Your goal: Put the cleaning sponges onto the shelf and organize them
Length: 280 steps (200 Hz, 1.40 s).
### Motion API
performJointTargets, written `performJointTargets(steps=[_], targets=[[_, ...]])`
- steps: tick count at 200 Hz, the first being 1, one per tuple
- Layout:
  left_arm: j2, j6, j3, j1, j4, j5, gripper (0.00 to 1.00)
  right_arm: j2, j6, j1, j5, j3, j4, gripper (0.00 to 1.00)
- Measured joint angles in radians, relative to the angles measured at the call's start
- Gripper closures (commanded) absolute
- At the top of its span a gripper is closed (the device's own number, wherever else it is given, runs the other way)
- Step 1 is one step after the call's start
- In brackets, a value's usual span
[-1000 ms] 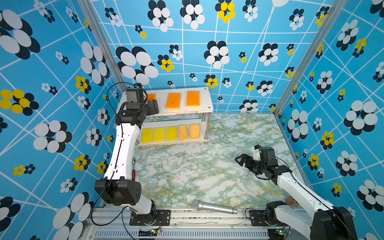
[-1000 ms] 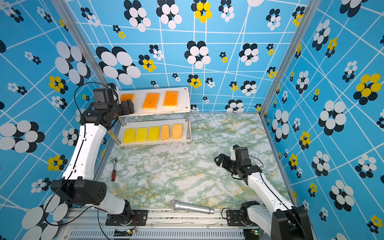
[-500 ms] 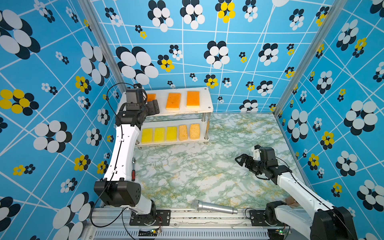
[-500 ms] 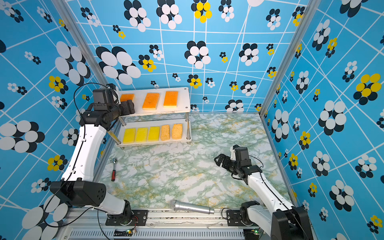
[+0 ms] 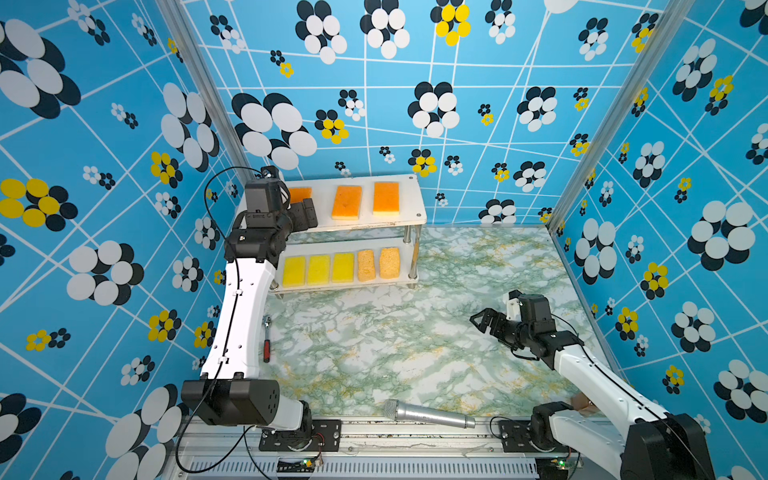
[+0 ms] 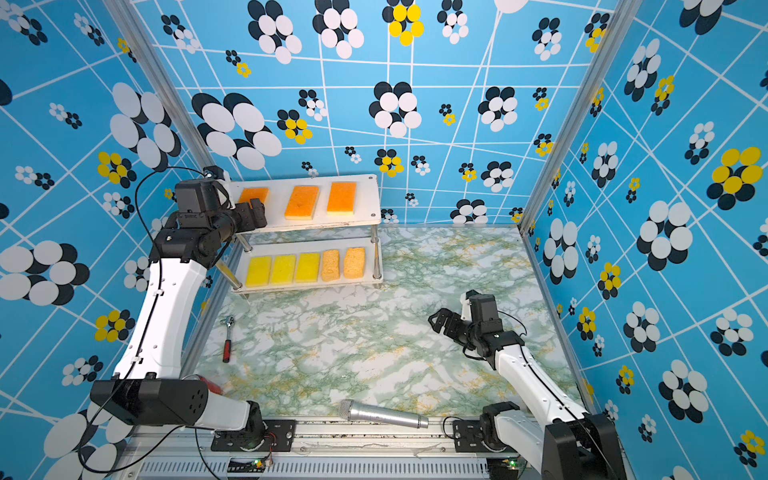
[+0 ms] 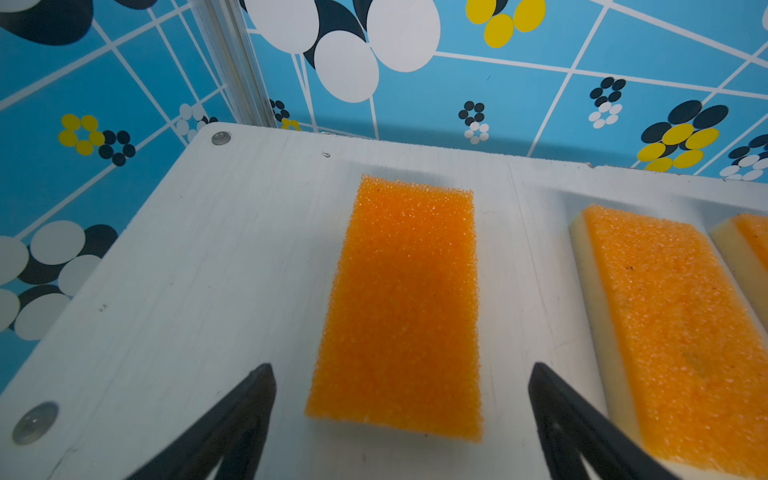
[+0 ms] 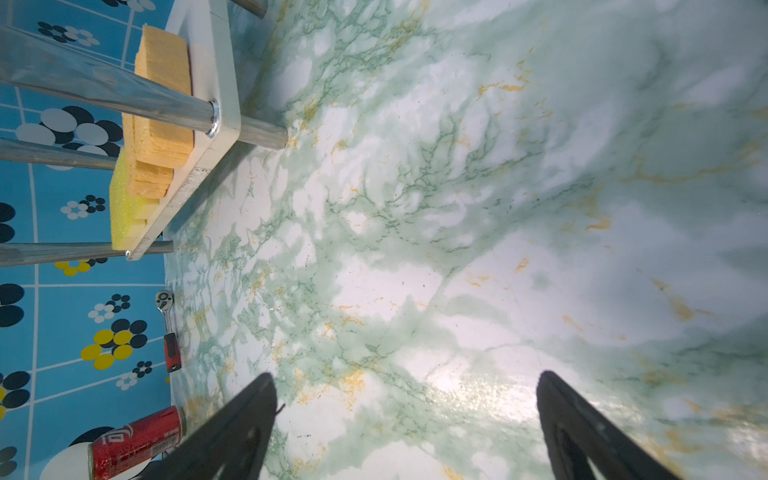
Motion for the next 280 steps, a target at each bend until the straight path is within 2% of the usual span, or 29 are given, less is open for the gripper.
performJointTargets(steps=[76,151,202,237,280], targets=[[-0.078,0.011,-0.042,0.0,0.03,0.016,0.01,-0.026,0.0,0.0,0.0,0.0,-0.006,0.01],[-0.254,0.014,-0.101,0.0,0.048,0.019,0.01,-0.049,-0.008,0.0,0.0,0.039,-0.072,0.01],[-0.411,0.031,-0.246,0.0,0.114,-0.001,0.01,-0.049,-0.055,0.0,0.01,0.156,-0.143,0.01],[-0.446,0.044,-0.322,0.0,0.153,-0.005,0.01,-0.048,-0.093,0.0,0.036,0.237,-0.196,0.01],[-0.484,0.061,-0.476,0.0,0.223,0.0,0.01,-0.047,-0.196,0.0,0.082,0.352,-0.24,0.01]])
